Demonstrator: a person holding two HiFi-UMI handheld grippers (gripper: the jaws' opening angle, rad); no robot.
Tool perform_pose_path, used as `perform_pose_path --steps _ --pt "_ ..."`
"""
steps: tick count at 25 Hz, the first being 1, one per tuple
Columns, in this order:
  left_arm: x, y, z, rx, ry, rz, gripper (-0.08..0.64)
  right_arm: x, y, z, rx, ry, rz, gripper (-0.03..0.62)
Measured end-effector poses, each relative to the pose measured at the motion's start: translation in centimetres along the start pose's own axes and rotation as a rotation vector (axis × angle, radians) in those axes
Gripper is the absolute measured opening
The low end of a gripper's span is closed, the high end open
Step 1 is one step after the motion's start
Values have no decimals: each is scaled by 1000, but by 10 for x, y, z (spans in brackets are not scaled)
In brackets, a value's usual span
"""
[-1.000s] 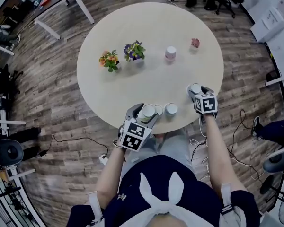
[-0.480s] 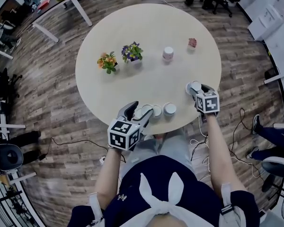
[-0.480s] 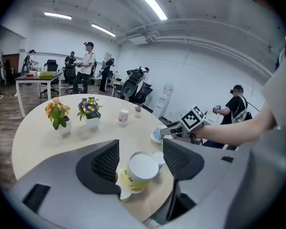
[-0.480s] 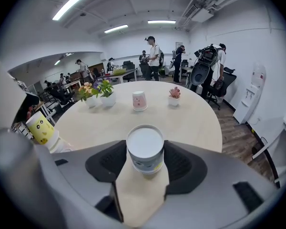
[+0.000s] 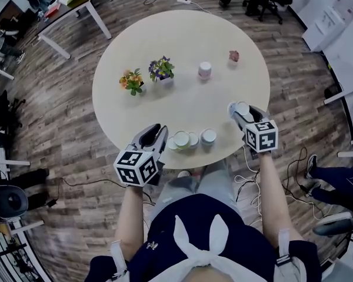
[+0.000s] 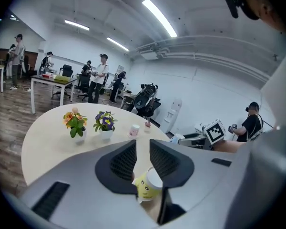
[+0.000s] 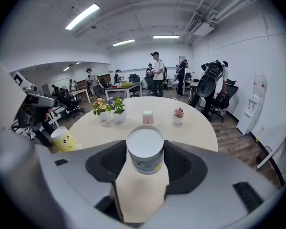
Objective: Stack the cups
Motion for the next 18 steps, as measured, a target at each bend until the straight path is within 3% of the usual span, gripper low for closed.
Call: perform_pose_path --steps 4,8,18 --pt "1 1 8 21 -42 30 51 -16 3 20 41 32 8 250" --pt "0 -2 13 30 -77 68 35 -35 6 36 70 55 30 249" --pt "-17 -17 19 10 38 70 32 -84 8 57 101 123 70 249"
Point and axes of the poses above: the fingertips, and each gripper's own axes: z backward along the fingers, x to its right, y out of its top, the point moved 1 cm from there along z, backward along the fingers, and after that the axes turned 11 degrees about -x, right-handed, at the moved point
